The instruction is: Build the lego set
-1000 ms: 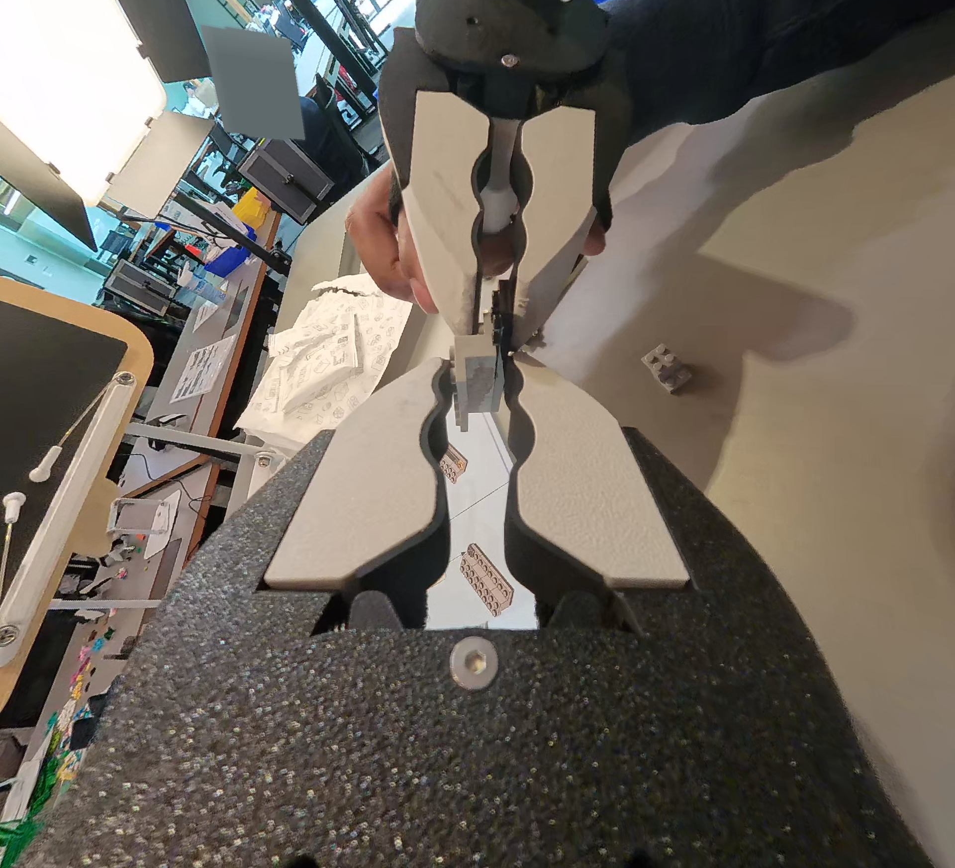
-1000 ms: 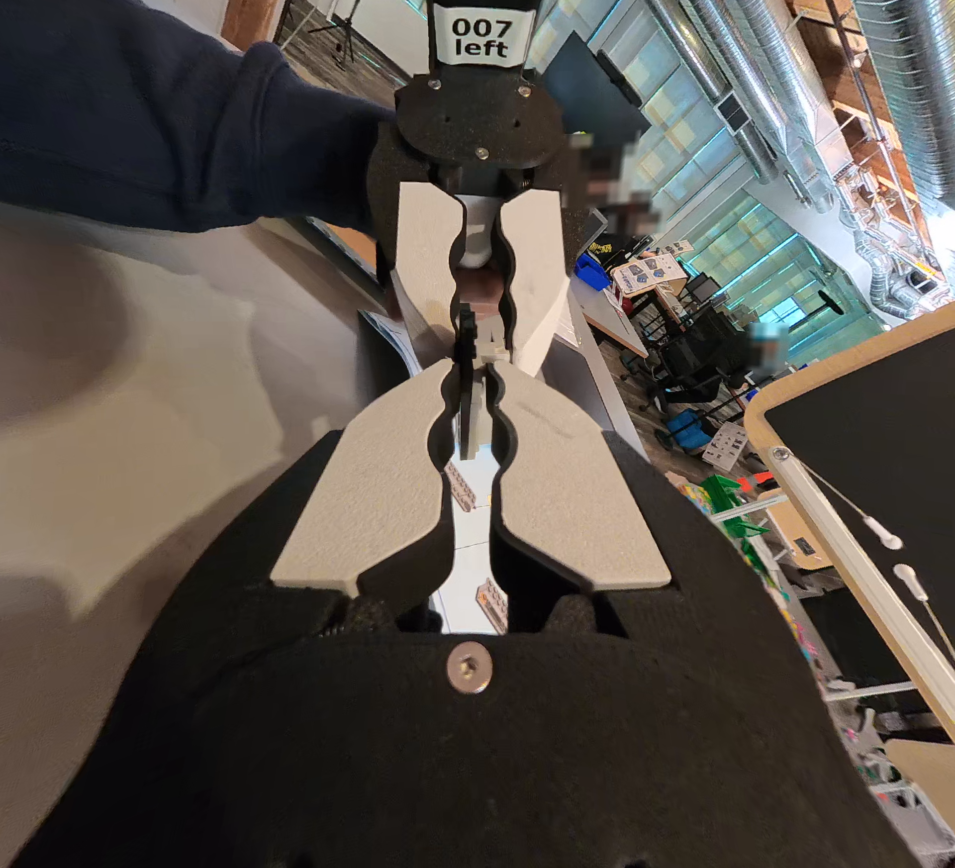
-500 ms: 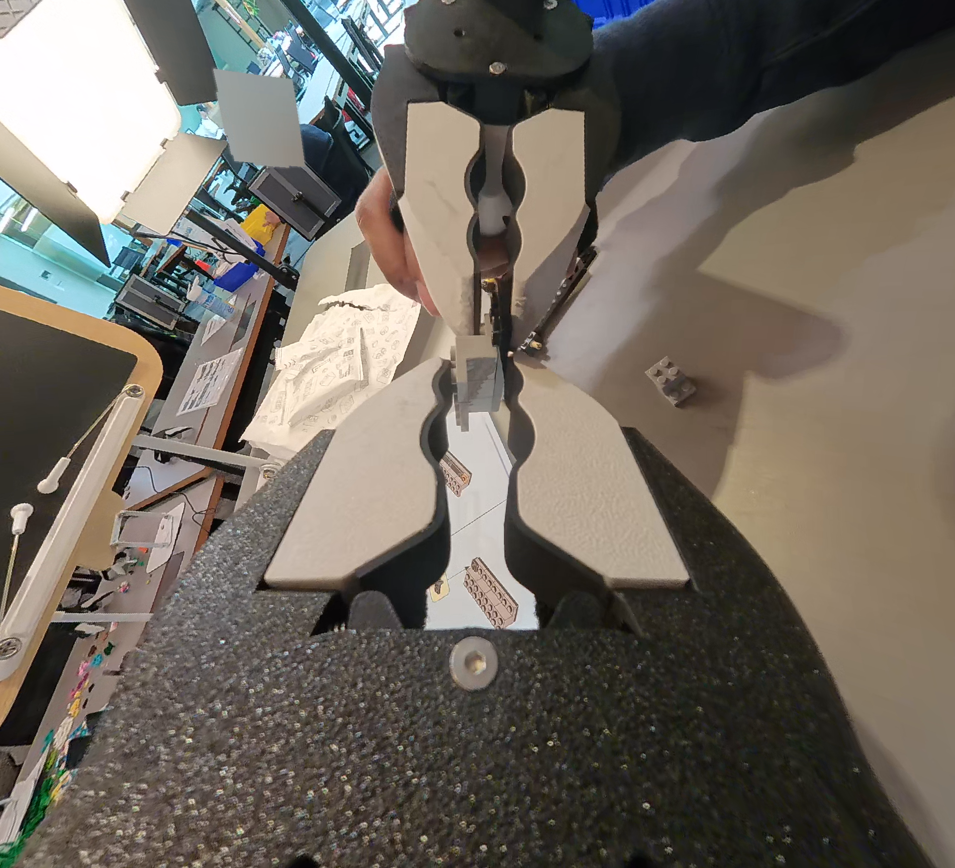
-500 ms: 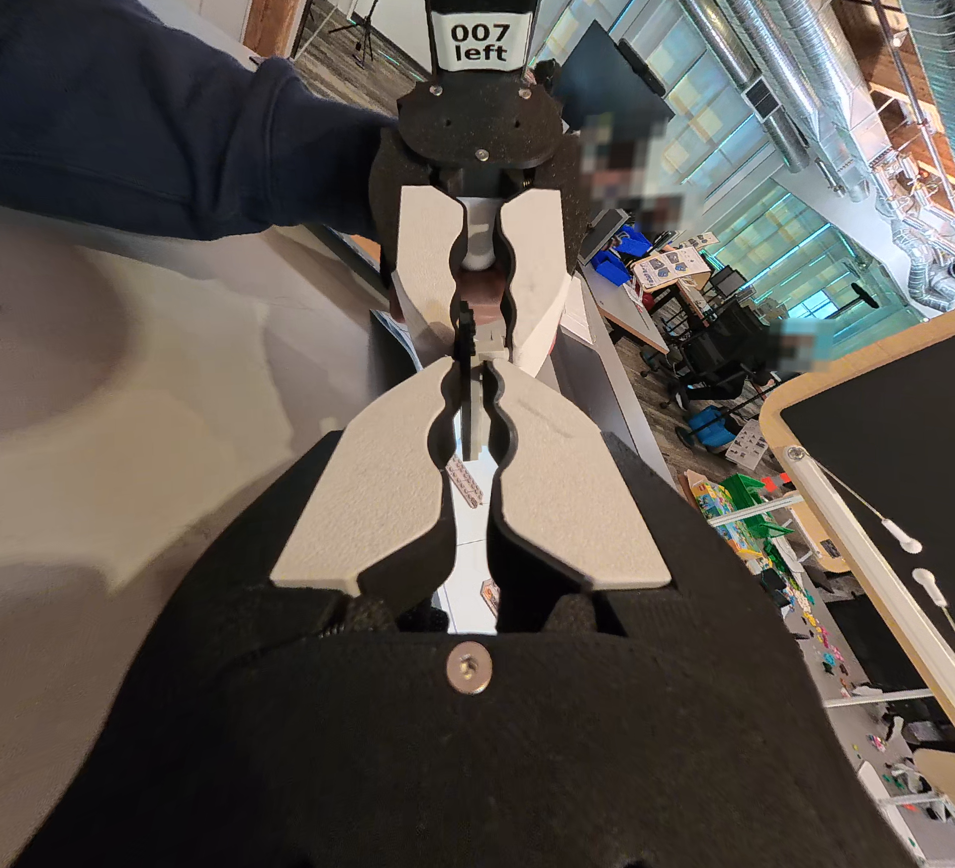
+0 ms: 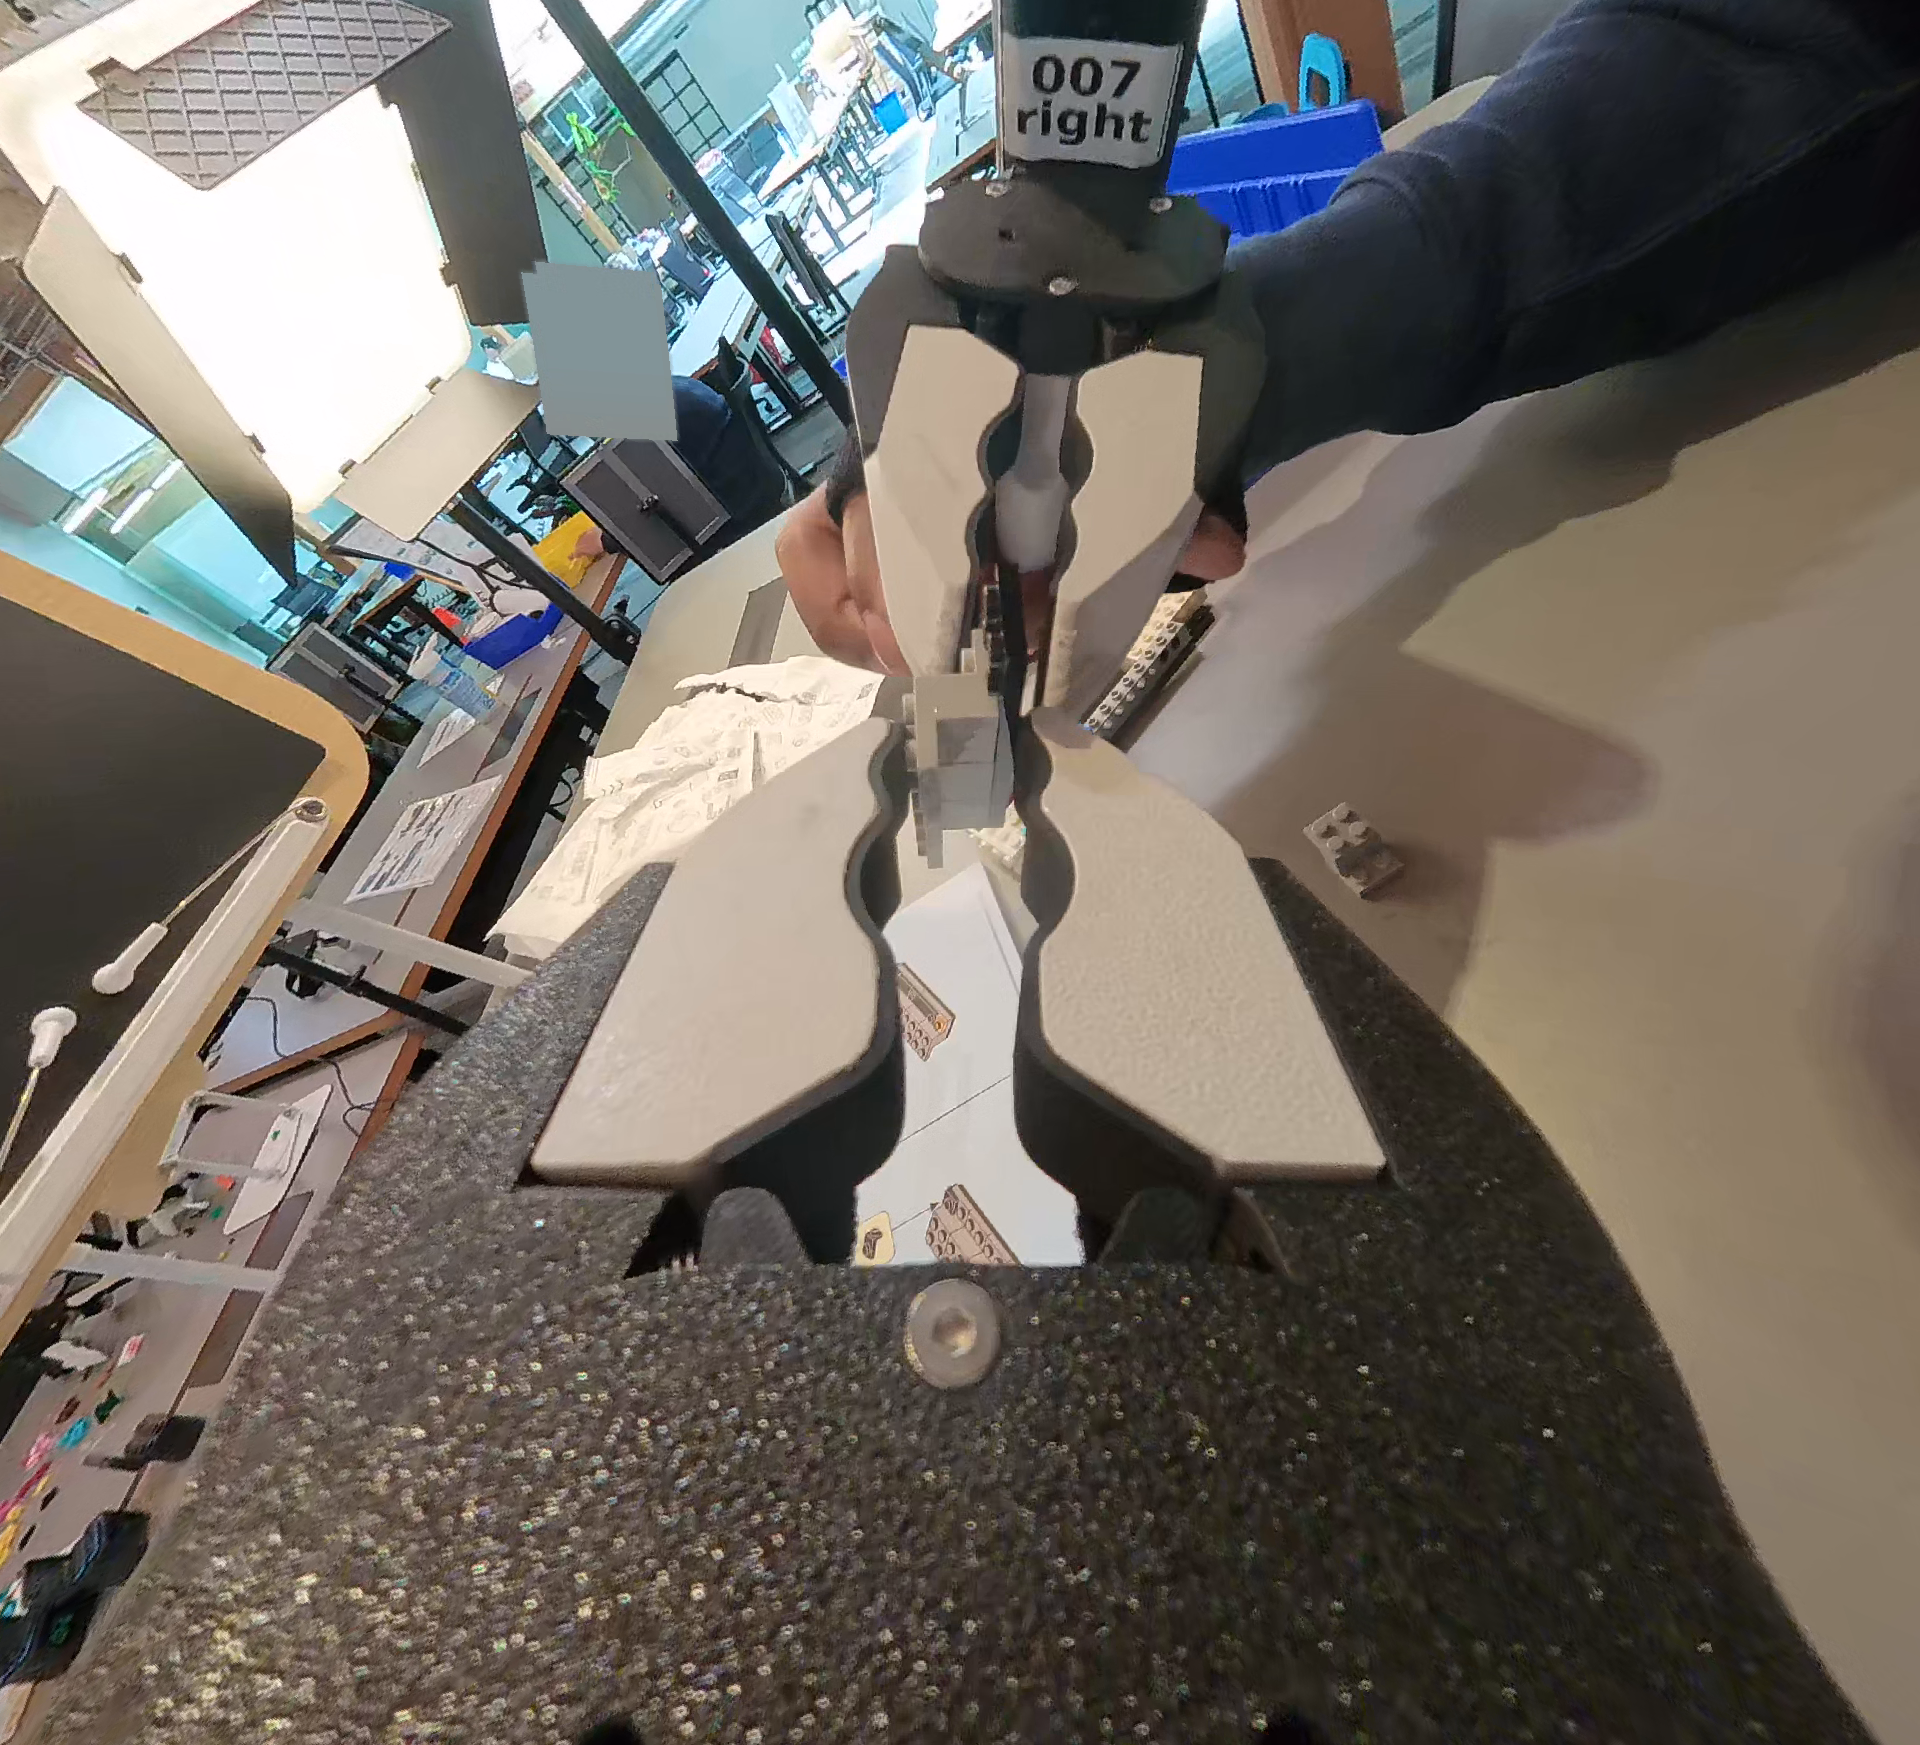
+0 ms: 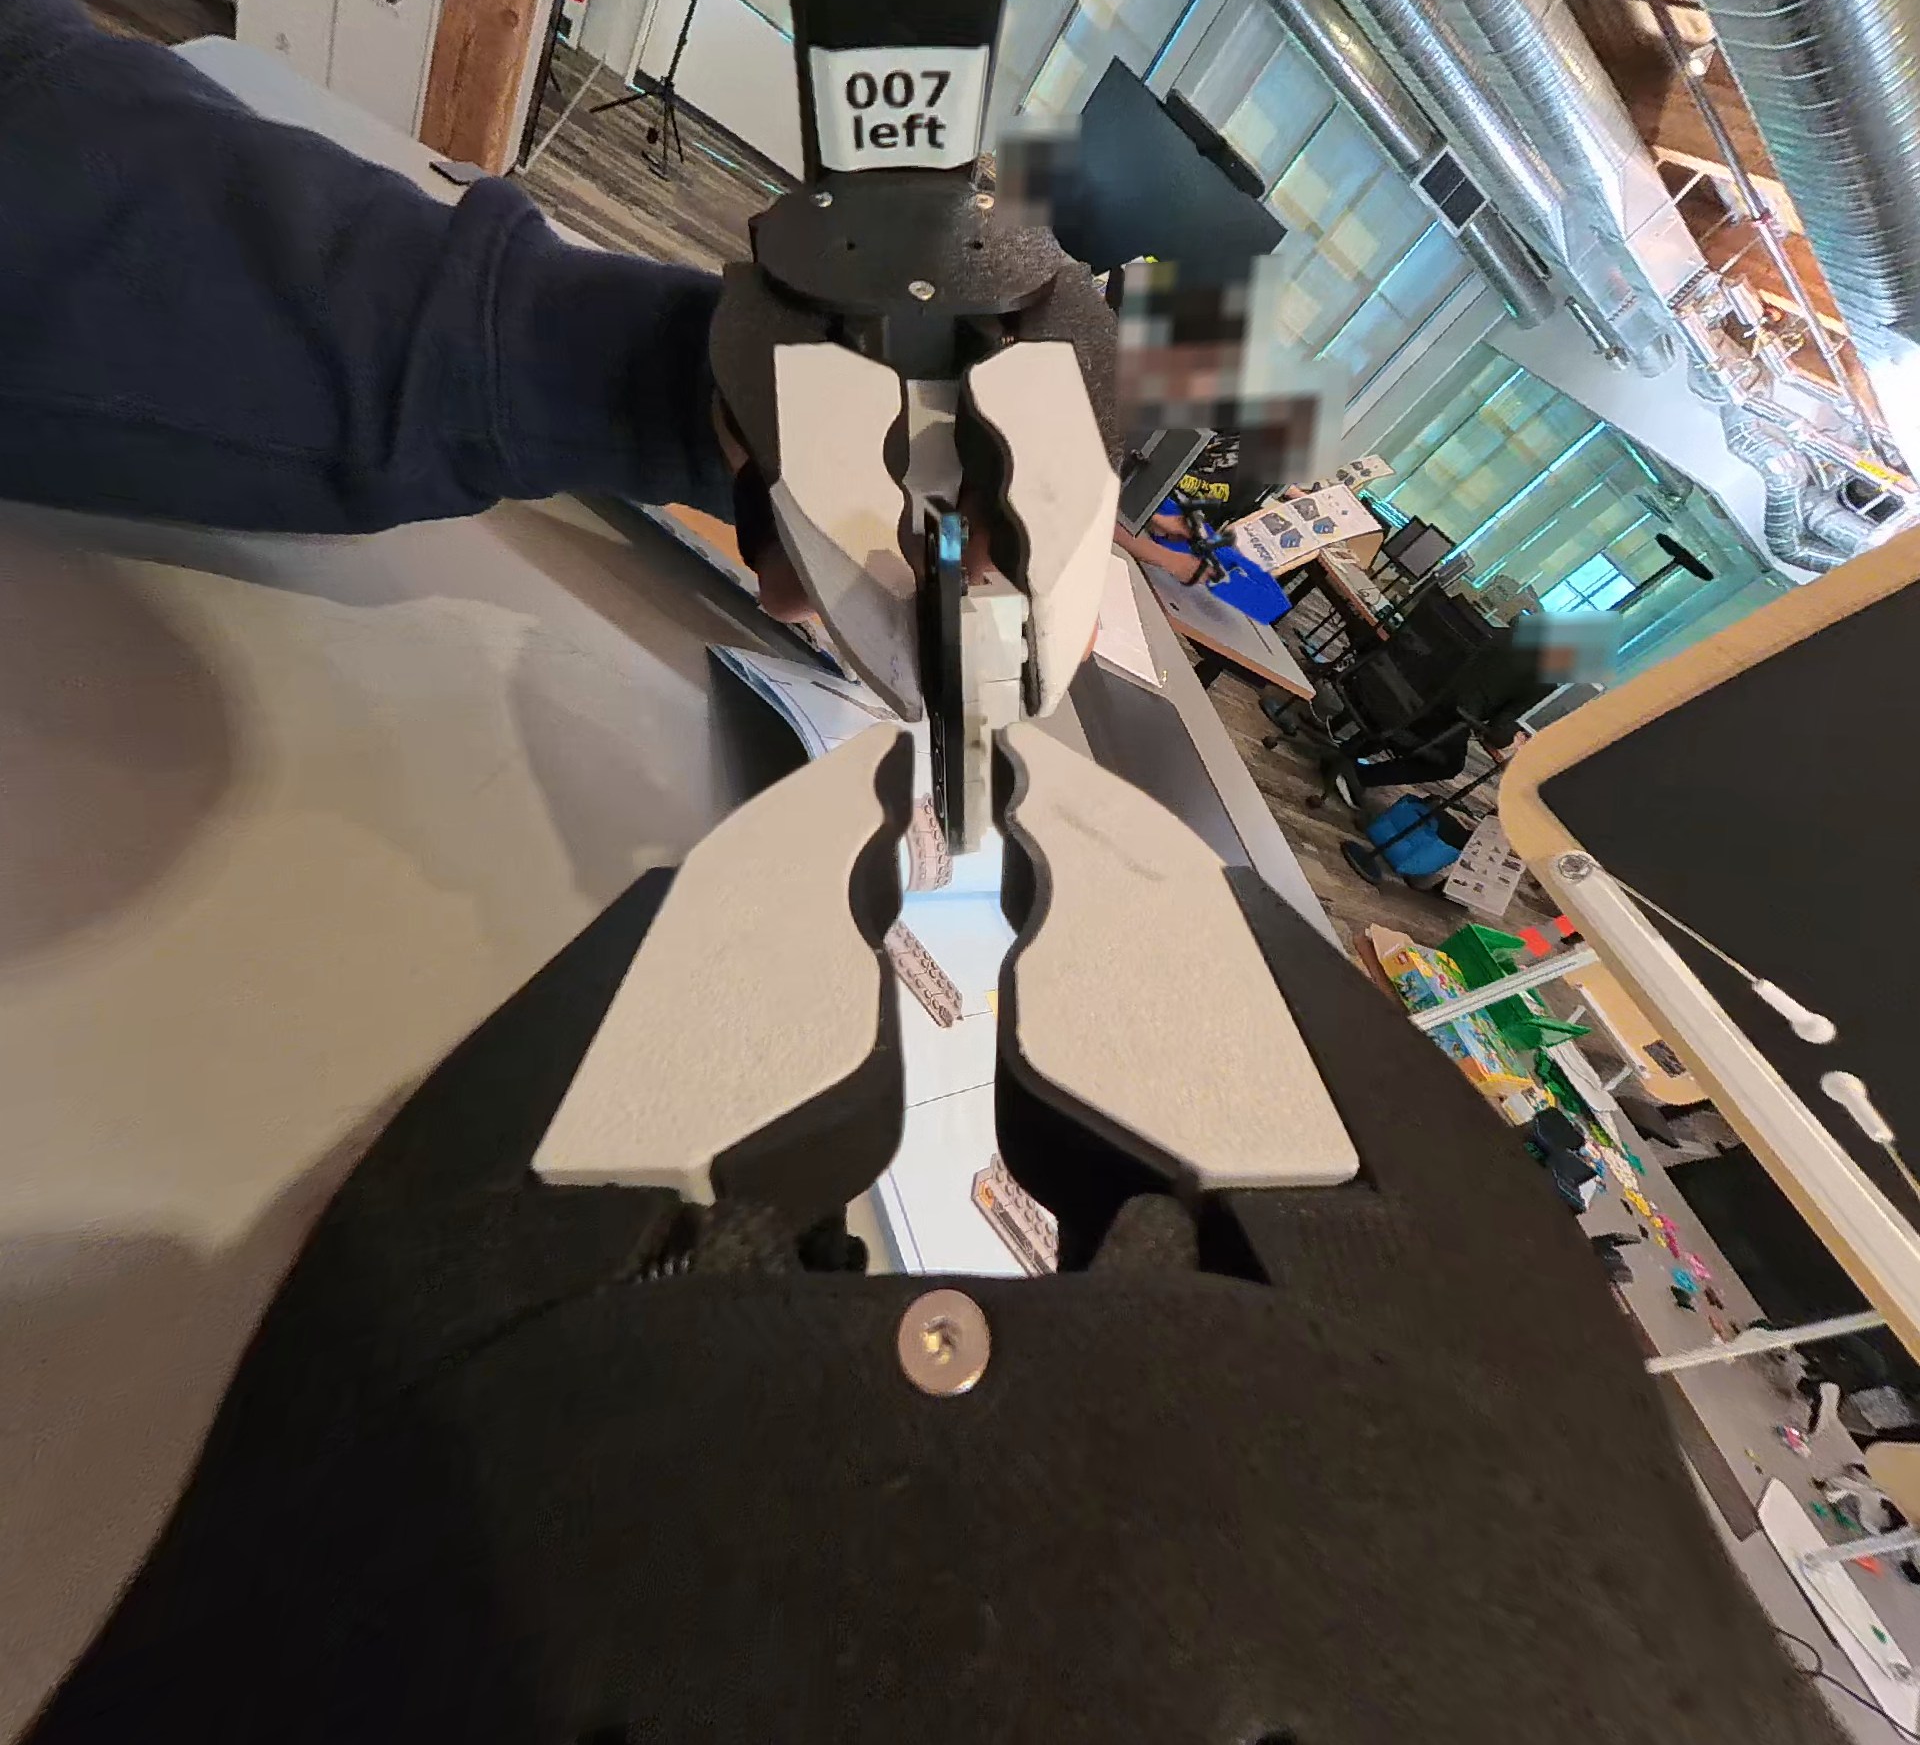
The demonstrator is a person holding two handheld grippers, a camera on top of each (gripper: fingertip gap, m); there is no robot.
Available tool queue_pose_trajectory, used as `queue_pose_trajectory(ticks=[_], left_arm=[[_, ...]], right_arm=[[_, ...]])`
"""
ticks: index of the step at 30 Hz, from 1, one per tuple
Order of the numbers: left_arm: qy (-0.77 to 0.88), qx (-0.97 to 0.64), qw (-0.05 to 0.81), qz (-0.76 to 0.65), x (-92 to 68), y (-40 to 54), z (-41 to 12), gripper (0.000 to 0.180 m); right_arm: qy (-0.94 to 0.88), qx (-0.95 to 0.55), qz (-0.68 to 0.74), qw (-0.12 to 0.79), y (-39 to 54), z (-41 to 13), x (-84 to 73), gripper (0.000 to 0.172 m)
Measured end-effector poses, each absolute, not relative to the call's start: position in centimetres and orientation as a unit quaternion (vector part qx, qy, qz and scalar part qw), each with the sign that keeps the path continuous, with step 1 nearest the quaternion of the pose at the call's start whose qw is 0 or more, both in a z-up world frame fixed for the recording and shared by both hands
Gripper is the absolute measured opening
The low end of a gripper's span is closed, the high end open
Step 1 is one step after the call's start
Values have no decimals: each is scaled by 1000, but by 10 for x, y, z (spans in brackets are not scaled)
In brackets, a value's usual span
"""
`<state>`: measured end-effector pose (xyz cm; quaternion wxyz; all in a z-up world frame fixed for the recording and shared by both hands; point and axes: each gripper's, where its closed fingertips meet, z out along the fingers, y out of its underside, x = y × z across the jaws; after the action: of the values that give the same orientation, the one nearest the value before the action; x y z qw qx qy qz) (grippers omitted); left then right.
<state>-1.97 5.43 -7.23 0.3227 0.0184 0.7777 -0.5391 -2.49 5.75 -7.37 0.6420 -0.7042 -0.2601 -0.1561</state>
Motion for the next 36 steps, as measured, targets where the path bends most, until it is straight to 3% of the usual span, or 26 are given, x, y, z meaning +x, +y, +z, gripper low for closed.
queue_pose_trajectory(ticks=[30,36], left_arm=[[775,27,279,-567,-26,45,-77,19],[723,3,308,-618,-19,58,-60,19]], right_arm=[[-276,-719,-145,621,57,-81,-29,8],[-244,-713,-140,643,55,-74,-20,27]])
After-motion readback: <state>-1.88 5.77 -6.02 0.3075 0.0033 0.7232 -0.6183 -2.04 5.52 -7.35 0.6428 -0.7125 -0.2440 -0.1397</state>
